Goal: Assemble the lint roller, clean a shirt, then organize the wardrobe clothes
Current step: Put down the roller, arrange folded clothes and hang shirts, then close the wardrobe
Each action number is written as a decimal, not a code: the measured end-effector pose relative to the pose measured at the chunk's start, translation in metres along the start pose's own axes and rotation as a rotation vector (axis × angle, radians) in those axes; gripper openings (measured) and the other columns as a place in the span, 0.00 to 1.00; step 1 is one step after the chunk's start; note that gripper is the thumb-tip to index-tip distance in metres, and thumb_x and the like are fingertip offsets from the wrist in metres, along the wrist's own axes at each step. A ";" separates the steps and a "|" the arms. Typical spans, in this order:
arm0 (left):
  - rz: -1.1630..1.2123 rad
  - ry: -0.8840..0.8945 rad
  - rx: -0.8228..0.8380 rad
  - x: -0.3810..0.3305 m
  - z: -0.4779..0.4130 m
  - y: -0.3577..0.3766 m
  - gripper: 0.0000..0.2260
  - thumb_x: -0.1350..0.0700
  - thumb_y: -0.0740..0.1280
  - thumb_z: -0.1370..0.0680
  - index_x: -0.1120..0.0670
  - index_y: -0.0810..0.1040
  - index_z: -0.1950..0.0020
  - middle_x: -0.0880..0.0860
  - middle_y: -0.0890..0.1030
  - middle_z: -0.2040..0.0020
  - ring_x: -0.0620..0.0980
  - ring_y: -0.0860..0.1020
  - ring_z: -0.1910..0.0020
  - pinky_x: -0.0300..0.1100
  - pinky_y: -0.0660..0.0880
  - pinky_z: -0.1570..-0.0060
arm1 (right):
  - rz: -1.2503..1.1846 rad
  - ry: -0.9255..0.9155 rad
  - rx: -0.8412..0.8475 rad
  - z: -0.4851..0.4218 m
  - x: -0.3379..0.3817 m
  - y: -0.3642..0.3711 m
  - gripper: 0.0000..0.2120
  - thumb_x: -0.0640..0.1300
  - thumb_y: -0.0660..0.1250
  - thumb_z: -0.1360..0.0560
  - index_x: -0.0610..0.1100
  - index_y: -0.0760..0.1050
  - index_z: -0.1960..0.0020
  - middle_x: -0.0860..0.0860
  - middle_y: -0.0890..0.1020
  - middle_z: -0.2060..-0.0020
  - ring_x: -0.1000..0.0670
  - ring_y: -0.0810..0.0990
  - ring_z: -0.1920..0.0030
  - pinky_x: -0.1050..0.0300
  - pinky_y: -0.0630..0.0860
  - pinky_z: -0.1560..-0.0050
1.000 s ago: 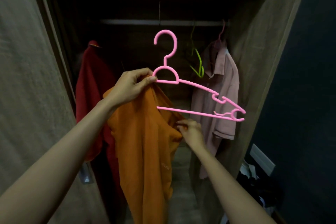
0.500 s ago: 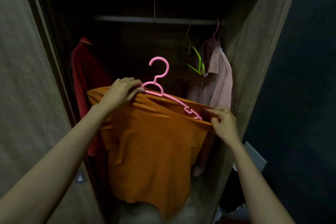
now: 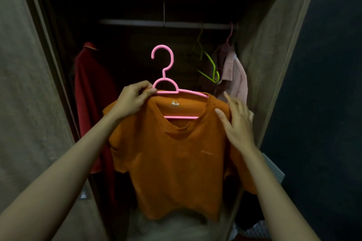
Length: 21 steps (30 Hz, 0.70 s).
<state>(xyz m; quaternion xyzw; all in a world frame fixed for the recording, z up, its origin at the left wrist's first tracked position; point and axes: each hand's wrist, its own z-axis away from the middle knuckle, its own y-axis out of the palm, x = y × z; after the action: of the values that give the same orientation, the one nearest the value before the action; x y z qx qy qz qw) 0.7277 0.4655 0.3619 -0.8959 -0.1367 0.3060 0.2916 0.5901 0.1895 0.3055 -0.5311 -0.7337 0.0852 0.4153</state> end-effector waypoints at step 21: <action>0.024 -0.053 0.030 0.035 0.005 -0.005 0.08 0.48 0.64 0.20 0.49 0.80 0.46 0.46 0.80 0.49 0.42 0.79 0.49 0.37 0.75 0.52 | -0.223 0.072 0.022 -0.010 -0.007 -0.005 0.14 0.53 0.56 0.19 0.54 0.73 0.61 0.55 0.77 0.69 0.57 0.78 0.65 0.58 0.73 0.57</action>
<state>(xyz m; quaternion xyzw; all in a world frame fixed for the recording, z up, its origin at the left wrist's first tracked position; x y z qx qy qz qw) 0.7512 0.4862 0.3458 -0.8847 -0.1290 0.3350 0.2975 0.5944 0.1783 0.3106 -0.4443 -0.7718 0.0275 0.4540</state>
